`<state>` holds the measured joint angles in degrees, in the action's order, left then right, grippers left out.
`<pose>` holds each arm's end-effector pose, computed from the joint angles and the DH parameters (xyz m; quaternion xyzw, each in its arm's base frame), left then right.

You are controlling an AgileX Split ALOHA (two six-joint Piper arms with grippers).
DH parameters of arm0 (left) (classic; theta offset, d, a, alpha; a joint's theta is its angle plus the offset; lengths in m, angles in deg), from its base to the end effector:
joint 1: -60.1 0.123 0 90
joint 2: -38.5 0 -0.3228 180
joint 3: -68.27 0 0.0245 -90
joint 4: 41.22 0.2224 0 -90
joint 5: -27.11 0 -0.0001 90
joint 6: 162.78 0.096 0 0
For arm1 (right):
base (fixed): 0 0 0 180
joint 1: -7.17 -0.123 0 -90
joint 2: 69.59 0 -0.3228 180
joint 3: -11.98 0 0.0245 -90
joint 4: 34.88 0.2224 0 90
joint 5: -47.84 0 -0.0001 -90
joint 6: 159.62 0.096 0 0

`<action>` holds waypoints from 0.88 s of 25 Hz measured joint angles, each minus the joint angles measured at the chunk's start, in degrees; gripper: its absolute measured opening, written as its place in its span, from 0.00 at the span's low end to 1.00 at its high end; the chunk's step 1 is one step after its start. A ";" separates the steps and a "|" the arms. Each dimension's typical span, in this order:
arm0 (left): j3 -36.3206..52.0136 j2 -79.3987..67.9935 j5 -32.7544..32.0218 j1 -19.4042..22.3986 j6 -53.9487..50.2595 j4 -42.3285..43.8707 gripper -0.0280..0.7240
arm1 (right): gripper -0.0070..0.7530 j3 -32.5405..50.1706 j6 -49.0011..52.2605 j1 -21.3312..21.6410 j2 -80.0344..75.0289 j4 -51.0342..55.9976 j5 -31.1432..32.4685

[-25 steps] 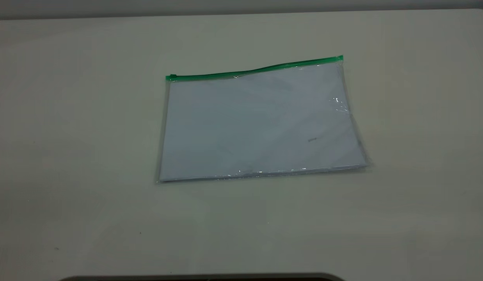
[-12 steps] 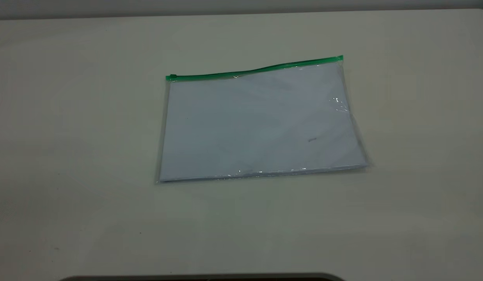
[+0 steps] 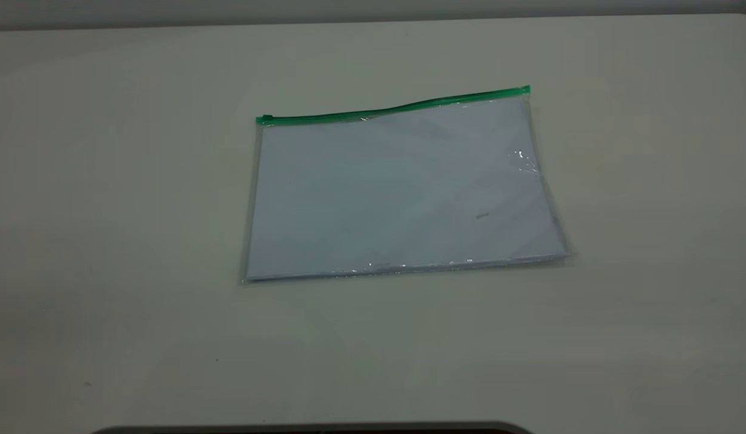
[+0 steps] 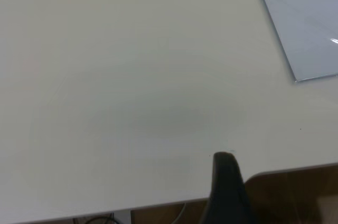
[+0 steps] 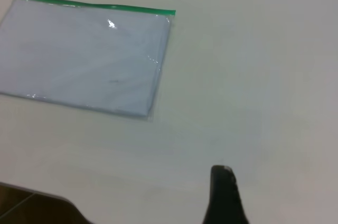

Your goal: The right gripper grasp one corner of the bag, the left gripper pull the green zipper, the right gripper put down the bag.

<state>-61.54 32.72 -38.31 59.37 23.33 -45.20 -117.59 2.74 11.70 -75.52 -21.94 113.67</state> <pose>-0.0688 -0.0052 0.2504 0.0548 0.8698 -0.0116 0.4902 -0.0678 0.0251 0.2506 -0.1085 0.8631 0.0179 0.4929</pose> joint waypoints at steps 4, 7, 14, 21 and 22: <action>0.00 0.00 0.00 0.00 0.00 0.01 0.82 | 0.75 0.00 0.00 0.00 0.00 0.00 0.00; 0.00 0.00 0.00 0.00 0.00 0.01 0.82 | 0.75 0.00 0.00 0.00 0.00 0.00 0.00; 0.00 0.00 0.00 0.00 0.00 0.01 0.82 | 0.75 0.00 3.15 0.00 0.00 -3.83 -0.43; 0.00 0.00 0.00 0.00 0.00 0.01 0.82 | 0.75 0.02 14.58 0.00 0.00 -14.34 -0.78; 0.00 0.00 0.00 0.00 0.06 0.01 0.82 | 0.75 0.02 15.53 0.00 0.00 -14.92 -0.78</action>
<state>-61.54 32.72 -38.31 59.37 23.39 -45.19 -117.57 18.27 11.70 -75.52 -36.86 112.89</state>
